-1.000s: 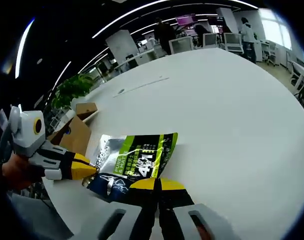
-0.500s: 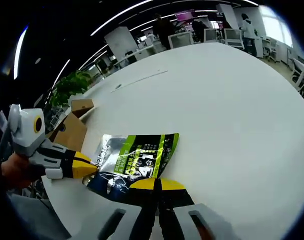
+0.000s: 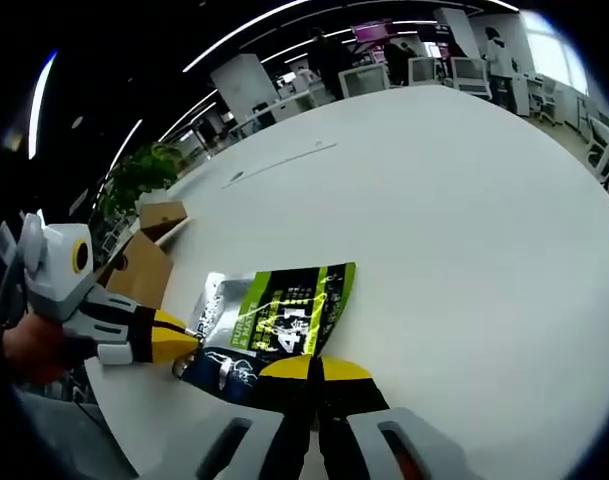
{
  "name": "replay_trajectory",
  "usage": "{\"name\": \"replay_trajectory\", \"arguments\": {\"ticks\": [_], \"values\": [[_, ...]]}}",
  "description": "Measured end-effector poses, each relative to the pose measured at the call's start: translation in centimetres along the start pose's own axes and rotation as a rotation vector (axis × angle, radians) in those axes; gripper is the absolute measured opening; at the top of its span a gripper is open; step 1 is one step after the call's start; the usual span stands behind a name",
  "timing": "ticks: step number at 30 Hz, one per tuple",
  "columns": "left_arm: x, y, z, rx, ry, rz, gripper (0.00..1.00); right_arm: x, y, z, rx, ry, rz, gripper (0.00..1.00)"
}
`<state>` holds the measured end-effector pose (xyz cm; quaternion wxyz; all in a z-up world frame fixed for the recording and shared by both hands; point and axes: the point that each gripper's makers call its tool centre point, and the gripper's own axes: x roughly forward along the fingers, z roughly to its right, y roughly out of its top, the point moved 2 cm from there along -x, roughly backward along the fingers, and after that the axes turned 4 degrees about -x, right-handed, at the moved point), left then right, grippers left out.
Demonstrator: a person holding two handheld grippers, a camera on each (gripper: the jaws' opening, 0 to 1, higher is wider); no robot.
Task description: Operate the shoe box by opening the lid, removing the specified soft item, and placing it in the target area until the item is outside and the box remains undamaged.
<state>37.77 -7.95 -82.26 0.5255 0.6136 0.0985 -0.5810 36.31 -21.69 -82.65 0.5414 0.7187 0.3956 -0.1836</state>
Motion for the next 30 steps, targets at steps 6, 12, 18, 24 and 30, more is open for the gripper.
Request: {"name": "replay_trajectory", "arguments": {"ticks": [6, 12, 18, 24, 30], "values": [[-0.1, 0.1, -0.6, 0.06, 0.018, -0.018, 0.04, 0.3, 0.4, 0.0, -0.003, -0.004, 0.004, 0.0], [-0.5, -0.1, -1.4, 0.146, 0.05, -0.036, 0.08, 0.4, 0.2, -0.2, 0.001, -0.014, 0.004, 0.0], [-1.5, -0.1, -1.6, 0.201, 0.081, -0.034, 0.09, 0.5, 0.5, -0.5, 0.017, -0.029, 0.023, 0.02], [-2.4, -0.1, -1.8, 0.229, 0.096, -0.024, 0.12, -0.2, 0.6, -0.4, -0.013, -0.06, 0.021, 0.06], [-3.9, -0.8, -1.1, 0.246, 0.101, 0.004, 0.14, -1.2, 0.8, -0.6, -0.031, -0.092, 0.033, 0.11]]}}
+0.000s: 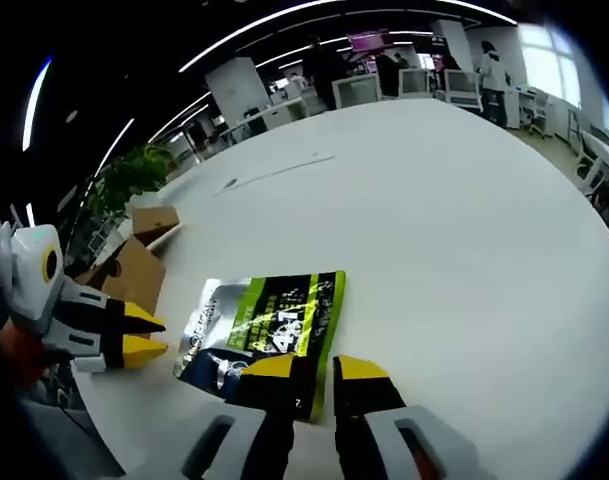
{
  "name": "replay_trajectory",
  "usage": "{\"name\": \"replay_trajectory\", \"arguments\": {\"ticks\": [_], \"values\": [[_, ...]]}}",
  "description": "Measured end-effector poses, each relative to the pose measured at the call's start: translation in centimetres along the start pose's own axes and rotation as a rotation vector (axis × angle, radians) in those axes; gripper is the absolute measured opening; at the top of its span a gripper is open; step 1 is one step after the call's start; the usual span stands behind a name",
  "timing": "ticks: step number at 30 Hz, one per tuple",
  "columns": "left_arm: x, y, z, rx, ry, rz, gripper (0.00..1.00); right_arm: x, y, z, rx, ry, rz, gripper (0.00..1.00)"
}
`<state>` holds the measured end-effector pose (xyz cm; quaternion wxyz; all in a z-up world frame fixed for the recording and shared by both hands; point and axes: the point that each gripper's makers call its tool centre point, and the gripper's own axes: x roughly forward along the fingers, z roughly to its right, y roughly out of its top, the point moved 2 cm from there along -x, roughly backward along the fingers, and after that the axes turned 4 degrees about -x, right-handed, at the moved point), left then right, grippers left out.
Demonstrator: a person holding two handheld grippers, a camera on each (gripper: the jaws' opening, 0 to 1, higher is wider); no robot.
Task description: Operate the shoe box by opening the lid, removing the specified soft item, and placing it in the target area until the item is outside and the box remains undamaged.
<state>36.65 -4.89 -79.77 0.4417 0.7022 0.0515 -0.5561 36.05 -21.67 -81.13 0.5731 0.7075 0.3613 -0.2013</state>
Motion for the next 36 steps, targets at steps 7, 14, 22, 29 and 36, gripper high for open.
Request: {"name": "replay_trajectory", "arguments": {"ticks": [7, 14, 22, 29, 36], "values": [[-2.2, -0.2, 0.4, 0.031, 0.026, 0.045, 0.16, -1.7, -0.2, 0.0, 0.015, -0.043, 0.019, 0.15], [-4.4, -0.7, 0.5, 0.027, 0.017, 0.105, 0.16, -3.3, -0.2, -0.8, -0.033, -0.07, 0.043, 0.15], [-7.7, -1.6, -0.2, 0.074, 0.031, 0.189, 0.17, -4.9, -0.4, -2.0, -0.038, -0.083, 0.067, 0.15], [-10.3, -3.2, -1.9, 0.05, 0.035, 0.236, 0.17, -5.3, -0.6, -3.4, -0.054, -0.078, 0.07, 0.15], [-12.6, -4.6, -4.1, 0.019, 0.053, 0.272, 0.18, -5.5, -0.4, -5.3, -0.056, -0.065, 0.082, 0.15]]}}
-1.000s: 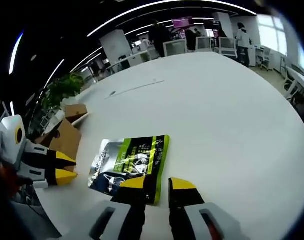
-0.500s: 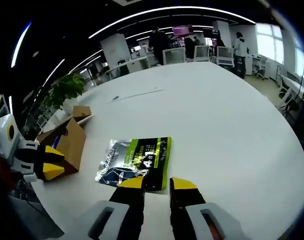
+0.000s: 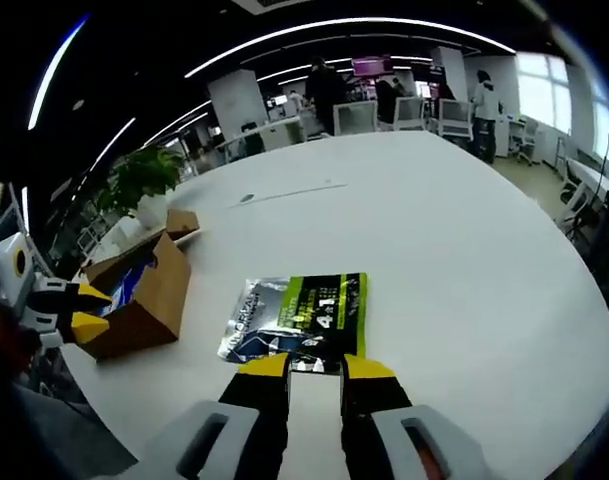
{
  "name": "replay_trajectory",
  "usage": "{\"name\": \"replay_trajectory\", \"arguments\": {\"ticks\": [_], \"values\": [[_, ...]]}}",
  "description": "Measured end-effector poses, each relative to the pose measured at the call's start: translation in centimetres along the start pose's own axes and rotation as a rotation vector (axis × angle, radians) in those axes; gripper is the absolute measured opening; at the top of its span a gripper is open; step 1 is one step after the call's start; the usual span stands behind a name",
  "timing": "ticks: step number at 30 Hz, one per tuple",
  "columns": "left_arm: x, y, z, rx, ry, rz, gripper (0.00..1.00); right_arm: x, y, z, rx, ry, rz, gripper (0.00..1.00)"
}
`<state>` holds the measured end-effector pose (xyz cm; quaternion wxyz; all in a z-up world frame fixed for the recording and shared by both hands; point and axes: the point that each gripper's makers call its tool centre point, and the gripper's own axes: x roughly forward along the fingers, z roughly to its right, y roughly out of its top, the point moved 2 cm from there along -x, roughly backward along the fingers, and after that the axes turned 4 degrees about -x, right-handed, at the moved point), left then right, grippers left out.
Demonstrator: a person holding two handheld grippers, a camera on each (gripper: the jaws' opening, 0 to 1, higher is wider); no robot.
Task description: Operate the shoe box by opening the lid, removing the specified soft item, and placing it in the target area until the item is outside and the box remains undamaged.
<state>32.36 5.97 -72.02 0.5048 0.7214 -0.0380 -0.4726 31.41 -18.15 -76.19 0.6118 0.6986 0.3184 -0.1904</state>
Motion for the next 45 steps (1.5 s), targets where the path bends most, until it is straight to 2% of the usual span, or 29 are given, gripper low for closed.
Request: {"name": "replay_trajectory", "arguments": {"ticks": [5, 10, 19, 24, 28, 32, 34, 37, 45], "values": [[-1.9, -0.7, -1.9, -0.028, 0.031, 0.019, 0.19, 0.3, 0.6, -1.6, -0.014, 0.02, 0.006, 0.15], [-3.9, -1.5, -3.7, -0.076, 0.07, 0.05, 0.2, 0.8, 1.7, -4.1, -0.05, 0.059, 0.021, 0.16], [-6.4, -4.0, -7.9, -0.214, 0.15, 0.08, 0.21, 1.8, 3.3, -9.0, -0.117, 0.142, 0.025, 0.17], [-7.3, -5.1, -9.6, -0.279, 0.19, 0.089, 0.22, 2.4, 4.0, -11.1, -0.148, 0.175, 0.023, 0.17], [-8.4, -5.8, -11.8, -0.394, 0.257, 0.126, 0.23, 2.8, 4.4, -12.9, -0.164, 0.209, 0.02, 0.18], [-8.8, -6.8, -13.0, -0.427, 0.283, 0.12, 0.23, 3.4, 4.4, -14.6, -0.194, 0.233, 0.01, 0.18], [-9.2, -7.3, -14.0, -0.482, 0.315, 0.138, 0.23, 3.7, 4.4, -15.5, -0.203, 0.246, 0.003, 0.18], [-10.0, -7.7, -14.7, -0.519, 0.342, 0.148, 0.24, 4.0, 4.2, -16.9, -0.23, 0.269, -0.009, 0.18], [-11.0, -8.8, -15.1, -0.548, 0.393, 0.158, 0.25, 5.2, 4.2, -20.1, -0.253, 0.32, -0.026, 0.18]]}}
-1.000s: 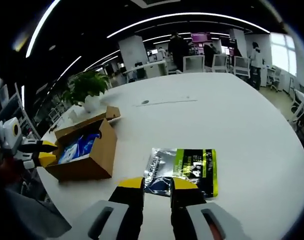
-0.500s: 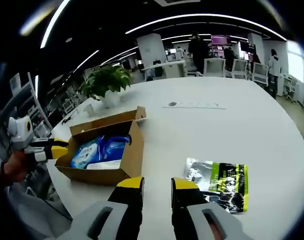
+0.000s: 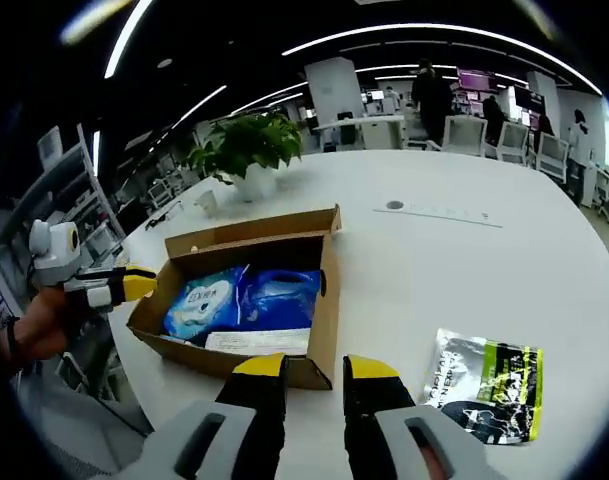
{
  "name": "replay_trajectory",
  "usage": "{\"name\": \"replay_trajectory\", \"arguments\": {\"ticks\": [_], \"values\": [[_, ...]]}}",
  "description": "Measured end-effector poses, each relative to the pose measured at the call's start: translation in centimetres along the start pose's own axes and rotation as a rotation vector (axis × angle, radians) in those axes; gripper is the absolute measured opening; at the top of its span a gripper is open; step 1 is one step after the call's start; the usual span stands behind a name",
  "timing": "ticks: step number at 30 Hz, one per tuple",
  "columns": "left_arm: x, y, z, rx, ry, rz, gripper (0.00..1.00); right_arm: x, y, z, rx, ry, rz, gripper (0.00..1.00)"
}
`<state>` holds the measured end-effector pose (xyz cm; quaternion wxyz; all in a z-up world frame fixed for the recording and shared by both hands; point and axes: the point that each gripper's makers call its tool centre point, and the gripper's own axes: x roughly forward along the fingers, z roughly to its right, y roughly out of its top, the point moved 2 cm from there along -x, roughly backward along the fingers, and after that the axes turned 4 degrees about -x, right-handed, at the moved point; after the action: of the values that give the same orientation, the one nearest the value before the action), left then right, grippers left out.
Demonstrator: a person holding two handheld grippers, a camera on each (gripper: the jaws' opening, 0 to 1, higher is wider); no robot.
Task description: Operate the shoe box by opening the lid, removing the specified soft item, and placing it in the target area until the item is outside and the box remains undamaged.
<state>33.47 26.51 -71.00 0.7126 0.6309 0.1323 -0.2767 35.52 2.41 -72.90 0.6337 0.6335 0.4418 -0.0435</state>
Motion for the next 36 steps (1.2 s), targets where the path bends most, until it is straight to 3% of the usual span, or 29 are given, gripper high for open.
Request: {"name": "replay_trajectory", "arguments": {"ticks": [4, 9, 12, 24, 36], "values": [[-0.3, -0.6, -0.5, -0.05, 0.016, 0.004, 0.27, 1.2, 1.0, -1.8, -0.021, 0.037, 0.001, 0.19], [-0.3, -1.3, -1.1, -0.03, 0.056, -0.029, 0.26, 2.8, 1.8, -3.5, -0.038, 0.079, -0.004, 0.19], [-0.4, -1.0, -1.4, -0.076, 0.052, -0.011, 0.27, 3.6, 2.0, -4.3, -0.037, 0.091, -0.008, 0.19], [-0.3, -1.2, -2.3, -0.114, 0.066, -0.013, 0.28, 6.9, 3.0, -7.4, -0.061, 0.155, -0.037, 0.2], [-0.2, -1.4, -2.3, -0.114, 0.063, -0.024, 0.29, 10.8, 2.7, -8.9, -0.115, 0.188, -0.109, 0.22]]}}
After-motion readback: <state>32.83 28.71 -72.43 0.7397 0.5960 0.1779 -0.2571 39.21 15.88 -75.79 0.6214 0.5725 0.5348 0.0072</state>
